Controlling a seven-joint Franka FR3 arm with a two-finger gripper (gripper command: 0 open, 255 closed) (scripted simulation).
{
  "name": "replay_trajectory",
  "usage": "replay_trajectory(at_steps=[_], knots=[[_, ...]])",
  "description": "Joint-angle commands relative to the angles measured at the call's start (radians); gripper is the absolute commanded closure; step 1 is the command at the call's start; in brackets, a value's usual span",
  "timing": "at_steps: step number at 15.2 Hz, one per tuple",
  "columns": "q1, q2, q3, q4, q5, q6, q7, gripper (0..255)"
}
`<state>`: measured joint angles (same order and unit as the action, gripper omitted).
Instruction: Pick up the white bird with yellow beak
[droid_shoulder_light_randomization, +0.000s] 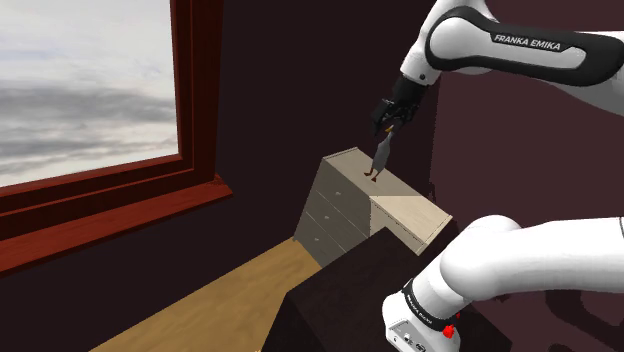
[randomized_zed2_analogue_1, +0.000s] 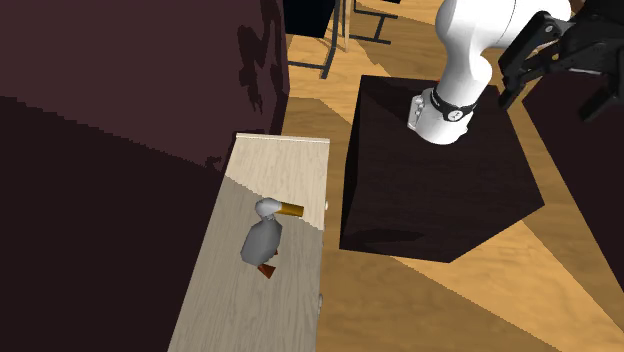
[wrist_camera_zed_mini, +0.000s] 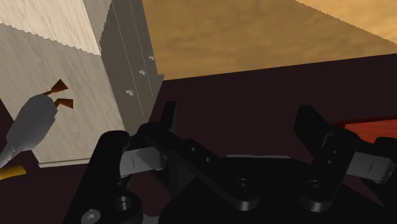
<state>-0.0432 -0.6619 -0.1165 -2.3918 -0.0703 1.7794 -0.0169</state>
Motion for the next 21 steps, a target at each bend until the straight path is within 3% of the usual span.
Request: replay_trajectory(at_steps=[1,11,21], knots=[[-0.017,0.061,-0.025,0.029,-0.025,0.024,-0.020,0],[-0.084,0.370,-0.140,0.222,-0.106,0.114,-0.109,0],[-0.153,0.702,-0.236,0.509,-0.108,0.146,-0.207,0]])
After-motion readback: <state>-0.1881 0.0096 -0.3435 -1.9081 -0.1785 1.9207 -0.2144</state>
